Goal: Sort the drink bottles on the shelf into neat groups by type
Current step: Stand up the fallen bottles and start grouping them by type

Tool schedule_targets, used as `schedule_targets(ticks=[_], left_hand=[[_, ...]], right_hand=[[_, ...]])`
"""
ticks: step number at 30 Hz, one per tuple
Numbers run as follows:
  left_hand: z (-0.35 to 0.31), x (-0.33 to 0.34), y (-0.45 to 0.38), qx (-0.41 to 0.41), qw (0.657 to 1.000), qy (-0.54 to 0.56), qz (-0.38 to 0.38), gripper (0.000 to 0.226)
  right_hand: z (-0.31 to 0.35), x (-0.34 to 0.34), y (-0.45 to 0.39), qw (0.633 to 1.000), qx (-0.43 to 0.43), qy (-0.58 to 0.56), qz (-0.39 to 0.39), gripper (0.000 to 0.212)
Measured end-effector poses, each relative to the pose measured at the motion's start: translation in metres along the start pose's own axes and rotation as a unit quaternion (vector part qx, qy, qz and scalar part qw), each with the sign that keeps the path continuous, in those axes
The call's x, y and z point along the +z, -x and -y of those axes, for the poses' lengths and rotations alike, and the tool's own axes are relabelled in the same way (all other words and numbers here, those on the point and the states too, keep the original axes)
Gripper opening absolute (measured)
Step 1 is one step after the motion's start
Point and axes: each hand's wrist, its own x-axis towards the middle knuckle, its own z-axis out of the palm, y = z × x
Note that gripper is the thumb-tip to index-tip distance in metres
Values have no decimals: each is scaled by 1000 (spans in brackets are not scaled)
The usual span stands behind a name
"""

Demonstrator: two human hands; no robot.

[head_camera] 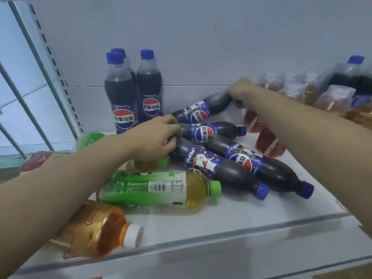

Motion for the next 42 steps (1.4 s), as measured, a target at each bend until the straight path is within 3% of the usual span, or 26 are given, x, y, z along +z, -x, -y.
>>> schedule_targets(ticks=[2,7,13,19,25,28,31,34,36,38,42], left_hand=[[-2,1,0,0,1000,-10,-8,27],[-4,1,5,-9,1000,-3,-5,31],[0,0,4,-22,998,53,6,30],[2,0,4,-28,996,78,20,30],[6,2,5,-29,994,101,25,30],[7,3,4,-30,993,109,25,31],[7,3,3,-31,993,108,25,31],[7,4,2,-29,994,107,21,30],[7,4,2,-28,993,109,21,30],[7,4,4,-29,993,110,20,30],[5,4,5,-36,993,109,16,31]], right_hand=[[23,-7,5,996,-74,-4,-53,11],[69,2,13,974,-211,1,-86,24],[103,14,23,969,-242,-48,-24,20],[106,18,33,959,-280,-40,17,38],[90,14,39,959,-248,-109,86,58],[59,10,35,972,-217,-71,64,52],[18,5,32,978,-171,102,62,35],[-19,7,33,939,-97,292,153,53],[-37,14,37,944,-14,266,193,67],[-50,21,37,964,56,168,201,73],[-60,19,32,980,72,83,165,66]])
